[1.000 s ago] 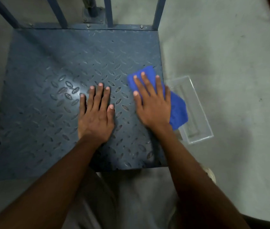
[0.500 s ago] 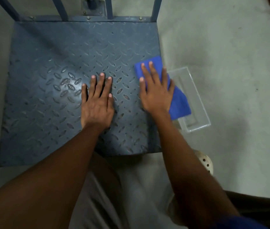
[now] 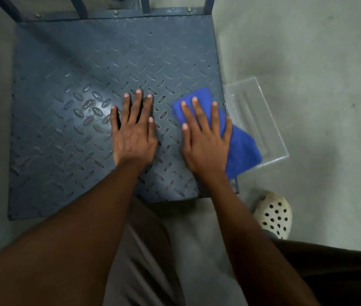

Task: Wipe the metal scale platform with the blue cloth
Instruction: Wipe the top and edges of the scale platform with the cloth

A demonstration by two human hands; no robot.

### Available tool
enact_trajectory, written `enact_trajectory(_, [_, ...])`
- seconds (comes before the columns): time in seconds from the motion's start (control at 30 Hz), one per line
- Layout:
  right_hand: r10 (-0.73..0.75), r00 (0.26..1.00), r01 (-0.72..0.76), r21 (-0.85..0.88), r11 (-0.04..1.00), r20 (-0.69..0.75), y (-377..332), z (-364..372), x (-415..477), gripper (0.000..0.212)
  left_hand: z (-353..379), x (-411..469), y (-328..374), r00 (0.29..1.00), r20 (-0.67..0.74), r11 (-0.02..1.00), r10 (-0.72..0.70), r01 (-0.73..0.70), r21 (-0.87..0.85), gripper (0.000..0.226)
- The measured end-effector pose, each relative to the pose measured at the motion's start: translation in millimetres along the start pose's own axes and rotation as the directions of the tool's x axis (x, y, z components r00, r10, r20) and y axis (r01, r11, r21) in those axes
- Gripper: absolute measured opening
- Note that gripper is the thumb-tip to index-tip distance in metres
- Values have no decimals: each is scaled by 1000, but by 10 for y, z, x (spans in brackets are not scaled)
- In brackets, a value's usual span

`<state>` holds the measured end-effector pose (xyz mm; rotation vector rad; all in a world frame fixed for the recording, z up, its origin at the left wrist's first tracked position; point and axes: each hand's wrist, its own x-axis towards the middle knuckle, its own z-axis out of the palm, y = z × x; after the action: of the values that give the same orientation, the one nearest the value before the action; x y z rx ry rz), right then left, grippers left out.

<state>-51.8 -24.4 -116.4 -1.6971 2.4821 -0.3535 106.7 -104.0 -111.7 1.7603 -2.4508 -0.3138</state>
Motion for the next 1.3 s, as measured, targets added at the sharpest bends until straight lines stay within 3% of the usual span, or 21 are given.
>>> enact_trajectory(0.17, [93, 996, -93, 24, 995, 17, 81, -10, 766, 56, 10, 3, -3, 1000, -4, 1000, -6, 6, 1, 62])
enact_trajectory(0.33, [-11, 1000, 11, -8, 1000, 2, -170, -2, -617, 58, -1, 12, -3, 1000, -6, 1000, -14, 14, -8, 62])
enact_trajectory(0.47, [32, 999, -33, -31, 999, -22, -226, 37, -1209, 57, -2, 20, 5, 1000, -5, 1000, -12, 12, -11, 62])
enact_trajectory(0.8, [-142, 990, 142, -11, 990, -4, 165, -146, 254, 51, 28, 22, -7, 1000, 1, 1000, -1, 1, -11, 62])
enact_trajectory(0.97, [-60, 998, 60, -10, 998, -33, 107, -93, -152, 55, 37, 22, -21, 1000, 4, 1000, 2, -2, -2, 66])
enact_trajectory(1.13, [-320, 943, 325, -42, 945, 91, 58, -91, -952, 58, 39, 20, -25, 1000, -3, 1000, 8, -8, -5, 68])
enact_trajectory(1.2, [-267, 962, 269, -32, 963, 50, 236, -142, -772, 56, 33, 24, -34, 1000, -1, 1000, 9, -9, 5, 68])
enact_trajectory(1.3, [38, 999, -38, 145, 989, 6, 487, -209, -354, 56, 39, 19, -24, 1000, 4, 1000, 7, -7, 14, 68])
